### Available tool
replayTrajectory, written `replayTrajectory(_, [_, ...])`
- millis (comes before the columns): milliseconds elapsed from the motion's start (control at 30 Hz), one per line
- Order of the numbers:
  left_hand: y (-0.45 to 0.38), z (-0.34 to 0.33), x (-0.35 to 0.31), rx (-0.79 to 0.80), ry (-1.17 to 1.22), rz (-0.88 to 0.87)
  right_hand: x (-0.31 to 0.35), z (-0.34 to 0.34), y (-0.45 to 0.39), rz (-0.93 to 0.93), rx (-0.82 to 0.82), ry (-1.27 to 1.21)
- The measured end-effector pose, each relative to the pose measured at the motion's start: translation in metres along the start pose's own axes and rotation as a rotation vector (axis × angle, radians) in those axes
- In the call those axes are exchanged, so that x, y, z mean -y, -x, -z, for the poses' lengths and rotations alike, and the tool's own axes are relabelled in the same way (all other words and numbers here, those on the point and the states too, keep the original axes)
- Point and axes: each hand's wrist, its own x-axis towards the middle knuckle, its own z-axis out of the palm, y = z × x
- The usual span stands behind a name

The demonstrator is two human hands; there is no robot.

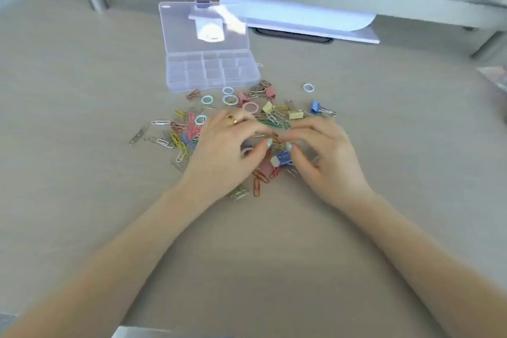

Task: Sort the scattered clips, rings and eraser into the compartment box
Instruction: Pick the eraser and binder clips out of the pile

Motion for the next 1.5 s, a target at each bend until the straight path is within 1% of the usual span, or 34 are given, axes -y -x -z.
replayTrajectory(67, [0.001,-0.013,-0.017,0.012,-0.002,0.005,-0.006,0.007,0.016,-0.044,0.022,0.09])
replayTrajectory(133, [0.001,-0.025,-0.028,0.048,-0.047,0.017,-0.013,0.008,0.026,-0.105,0.08,0.119])
replayTrajectory(200, [0.002,-0.032,-0.028,0.022,-0.083,0.014,-0.016,0.008,0.028,-0.108,0.097,0.119])
replayTrajectory(267, [0.004,-0.03,-0.021,-0.039,-0.076,0.028,-0.017,0.006,0.027,-0.085,0.128,0.146])
replayTrajectory(367, [0.001,-0.028,-0.012,-0.058,-0.032,0.071,-0.023,0.003,0.025,-0.112,0.141,0.067])
replayTrajectory(467, [-0.018,-0.027,-0.008,0.031,0.001,0.088,-0.025,0.006,0.022,-0.168,0.126,-0.059])
replayTrajectory(533, [-0.043,-0.032,-0.007,0.124,-0.007,0.071,-0.026,0.011,0.021,-0.273,0.08,-0.194])
replayTrajectory(567, [-0.056,-0.035,-0.008,0.174,-0.018,0.061,-0.026,0.015,0.021,-0.341,0.028,-0.285])
replayTrajectory(633, [-0.081,-0.045,-0.014,0.277,-0.038,0.026,-0.034,0.024,0.02,-0.486,-0.127,-0.429])
replayTrajectory(700, [-0.097,-0.055,-0.021,0.362,-0.033,-0.036,-0.047,0.032,0.017,-0.579,-0.267,-0.422])
replayTrajectory(800, [-0.102,-0.062,-0.034,0.482,-0.033,-0.104,-0.061,0.038,0.016,-0.657,-0.322,-0.386])
replayTrajectory(867, [-0.094,-0.06,-0.041,0.532,-0.119,-0.125,-0.063,0.04,0.017,-0.667,-0.324,-0.396])
replayTrajectory(967, [-0.068,-0.055,-0.054,0.53,-0.317,-0.154,-0.061,0.039,0.017,-0.668,-0.29,-0.415])
replayTrajectory(1033, [-0.05,-0.059,-0.059,0.49,-0.429,-0.201,-0.058,0.037,0.016,-0.645,-0.242,-0.423])
replayTrajectory(1133, [-0.041,-0.068,-0.058,0.375,-0.449,-0.203,-0.051,0.031,0.014,-0.576,-0.157,-0.436])
replayTrajectory(1200, [-0.041,-0.069,-0.058,0.342,-0.452,-0.188,-0.048,0.028,0.014,-0.543,-0.142,-0.448])
replayTrajectory(1300, [-0.039,-0.067,-0.058,0.37,-0.426,-0.184,-0.048,0.028,0.016,-0.526,-0.154,-0.454])
replayTrajectory(1367, [-0.039,-0.062,-0.056,0.402,-0.346,-0.161,-0.048,0.027,0.016,-0.523,-0.156,-0.456])
replayTrajectory(1400, [-0.04,-0.056,-0.054,0.432,-0.276,-0.108,-0.048,0.026,0.015,-0.519,-0.157,-0.451])
replayTrajectory(1500, [-0.05,-0.034,-0.04,0.507,-0.035,0.138,-0.047,0.025,0.013,-0.527,-0.185,-0.415])
